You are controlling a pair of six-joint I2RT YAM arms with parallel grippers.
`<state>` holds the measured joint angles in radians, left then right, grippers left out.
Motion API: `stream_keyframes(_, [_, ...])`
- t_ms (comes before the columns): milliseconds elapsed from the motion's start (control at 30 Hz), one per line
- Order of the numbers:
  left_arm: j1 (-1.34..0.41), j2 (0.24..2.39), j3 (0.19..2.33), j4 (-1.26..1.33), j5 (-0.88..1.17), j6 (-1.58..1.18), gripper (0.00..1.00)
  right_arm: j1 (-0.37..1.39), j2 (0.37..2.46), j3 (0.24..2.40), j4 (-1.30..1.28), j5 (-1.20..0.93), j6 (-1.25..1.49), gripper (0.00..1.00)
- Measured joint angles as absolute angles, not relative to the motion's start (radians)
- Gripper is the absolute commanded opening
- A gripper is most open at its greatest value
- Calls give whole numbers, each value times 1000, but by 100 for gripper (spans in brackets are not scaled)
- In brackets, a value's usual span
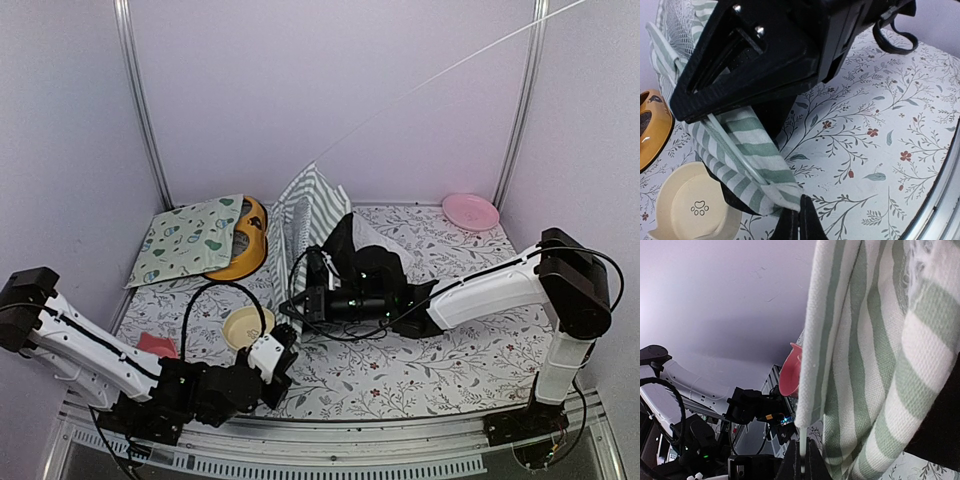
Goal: Set up the pet tent
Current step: Insert the tent pole into the pole socket of the pet tent.
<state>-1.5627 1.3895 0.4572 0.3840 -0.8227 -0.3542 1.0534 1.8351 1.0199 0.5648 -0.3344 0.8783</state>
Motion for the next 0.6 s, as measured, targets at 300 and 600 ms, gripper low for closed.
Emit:
stream_keyframes(300, [-1531, 1394, 470, 350, -787, -369, 0, 1053, 1834, 1024, 532, -305, 869, 0])
stream_keyframes(600, [-1510, 1387, 483, 327, -756, -369, 0, 1052, 1801, 1024, 458, -257, 839, 0])
